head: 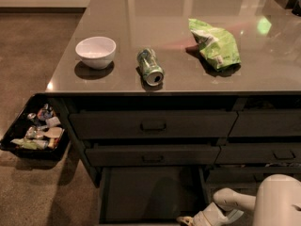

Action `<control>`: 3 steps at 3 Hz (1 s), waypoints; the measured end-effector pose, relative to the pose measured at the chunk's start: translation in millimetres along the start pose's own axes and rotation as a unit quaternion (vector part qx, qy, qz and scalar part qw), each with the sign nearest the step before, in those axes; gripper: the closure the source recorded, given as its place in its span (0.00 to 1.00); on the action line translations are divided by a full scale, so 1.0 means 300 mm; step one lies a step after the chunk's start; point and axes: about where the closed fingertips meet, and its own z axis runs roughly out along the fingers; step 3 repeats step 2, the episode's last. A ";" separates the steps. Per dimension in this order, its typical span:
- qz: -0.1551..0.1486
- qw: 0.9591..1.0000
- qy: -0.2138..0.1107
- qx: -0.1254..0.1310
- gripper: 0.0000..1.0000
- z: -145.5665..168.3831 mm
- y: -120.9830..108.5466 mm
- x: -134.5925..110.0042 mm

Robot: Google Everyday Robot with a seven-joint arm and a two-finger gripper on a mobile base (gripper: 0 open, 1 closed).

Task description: Open bottom drawer

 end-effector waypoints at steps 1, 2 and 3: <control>0.000 1.000 0.000 0.000 0.00 0.000 0.000 0.000; 0.001 0.999 -0.003 -0.036 0.00 0.019 0.091 0.006; 0.001 0.999 -0.003 -0.036 0.00 0.019 0.091 0.006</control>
Offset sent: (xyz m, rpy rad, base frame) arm -0.0611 -0.0097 0.0219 0.0427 0.1185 0.1144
